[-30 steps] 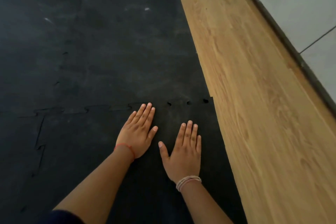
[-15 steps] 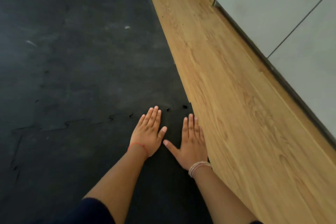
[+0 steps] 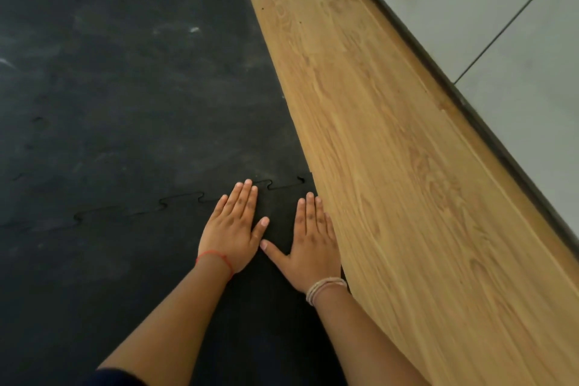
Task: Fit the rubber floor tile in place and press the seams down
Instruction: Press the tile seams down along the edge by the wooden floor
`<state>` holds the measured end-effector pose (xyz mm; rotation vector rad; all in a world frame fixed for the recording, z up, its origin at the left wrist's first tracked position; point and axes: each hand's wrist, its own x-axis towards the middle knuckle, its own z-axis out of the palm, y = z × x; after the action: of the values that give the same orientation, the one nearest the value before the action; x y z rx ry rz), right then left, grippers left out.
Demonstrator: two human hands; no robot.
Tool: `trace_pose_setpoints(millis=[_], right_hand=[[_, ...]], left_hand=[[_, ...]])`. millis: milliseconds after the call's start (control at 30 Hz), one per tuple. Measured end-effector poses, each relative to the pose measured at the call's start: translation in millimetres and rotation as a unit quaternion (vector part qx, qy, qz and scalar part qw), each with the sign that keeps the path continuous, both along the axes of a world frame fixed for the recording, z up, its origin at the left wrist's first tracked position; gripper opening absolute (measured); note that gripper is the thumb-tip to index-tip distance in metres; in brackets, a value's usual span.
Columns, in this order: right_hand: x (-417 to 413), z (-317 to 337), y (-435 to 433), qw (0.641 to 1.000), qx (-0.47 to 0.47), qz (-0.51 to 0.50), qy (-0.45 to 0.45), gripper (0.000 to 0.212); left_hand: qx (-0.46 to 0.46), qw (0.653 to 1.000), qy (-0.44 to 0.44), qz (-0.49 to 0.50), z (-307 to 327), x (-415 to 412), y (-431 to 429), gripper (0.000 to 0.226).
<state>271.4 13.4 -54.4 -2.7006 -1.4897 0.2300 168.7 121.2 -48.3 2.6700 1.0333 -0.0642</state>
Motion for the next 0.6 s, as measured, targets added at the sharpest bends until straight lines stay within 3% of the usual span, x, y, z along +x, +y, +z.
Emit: trace_pose_setpoints(millis=[100,233,367,600], right_hand=[[7.6,0.9,4.3,1.000,-0.012,0.014,-0.001,0.098],[26.2,2.1,28.7,1.000,-0.010,0.024,-0.014,0.085],[30.1,0.2,32.6,1.000,-0.015,0.020,-0.019,0.080],[31.5,-0.4,36.1,0.999,-0.032,0.018,-0.014,0.081]], left_hand=[[0.013,1.000,-0.005,-0.005,-0.9,-1.7,-1.8,0.064],[0.079,0.993,0.008,-0.087,1.0,1.8,-4.4,0.069],[0.025,0.996,0.023,-0.080,-3.4,4.9,1.9,0.068],[0.030,0.995,0.038,-0.092,-5.3,4.6,5.1,0.074]])
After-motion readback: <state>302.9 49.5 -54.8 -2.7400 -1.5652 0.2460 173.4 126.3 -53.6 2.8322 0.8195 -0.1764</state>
